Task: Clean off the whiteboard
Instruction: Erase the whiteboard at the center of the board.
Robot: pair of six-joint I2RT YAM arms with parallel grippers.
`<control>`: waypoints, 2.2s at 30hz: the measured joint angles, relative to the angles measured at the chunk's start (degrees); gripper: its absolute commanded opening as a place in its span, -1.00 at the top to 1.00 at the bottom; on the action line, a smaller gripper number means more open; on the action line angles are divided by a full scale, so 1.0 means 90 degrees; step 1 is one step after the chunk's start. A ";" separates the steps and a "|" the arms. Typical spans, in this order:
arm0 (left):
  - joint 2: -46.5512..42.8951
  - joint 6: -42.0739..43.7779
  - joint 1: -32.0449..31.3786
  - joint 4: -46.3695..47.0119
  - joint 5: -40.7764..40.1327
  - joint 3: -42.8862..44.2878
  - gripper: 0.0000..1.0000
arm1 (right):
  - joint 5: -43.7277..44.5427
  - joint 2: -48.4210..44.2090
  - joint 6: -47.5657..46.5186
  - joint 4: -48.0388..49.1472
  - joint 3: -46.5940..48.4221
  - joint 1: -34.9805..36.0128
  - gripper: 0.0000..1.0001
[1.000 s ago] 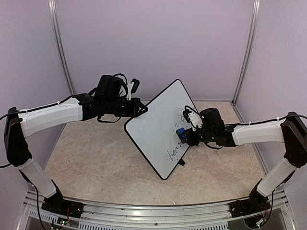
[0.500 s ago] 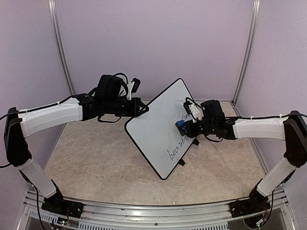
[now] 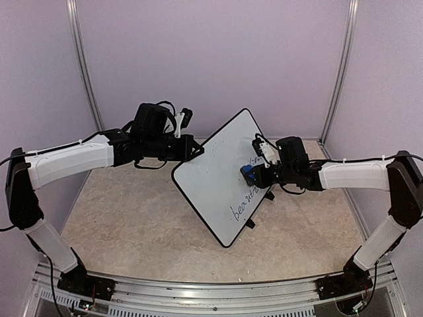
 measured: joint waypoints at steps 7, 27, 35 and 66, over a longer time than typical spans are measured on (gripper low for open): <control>0.0000 0.0000 0.0000 0.0002 0.0002 0.0000 1.00 | -0.0170 0.0022 0.0202 0.0141 0.0039 -0.0012 0.39; 0.0000 -0.0005 0.0000 0.0002 0.0005 0.0000 1.00 | -0.0811 -0.0182 0.0690 0.1086 -0.1163 0.0034 0.41; 0.0000 -0.0002 -0.0002 0.0010 0.0027 0.0000 1.00 | -0.0765 -0.0260 0.0663 0.1049 -0.1219 0.0068 0.41; 0.0000 0.0000 -0.0002 0.0005 -0.0002 0.0000 1.00 | -0.0194 -0.0202 0.0372 0.0782 -0.1124 -0.0046 0.40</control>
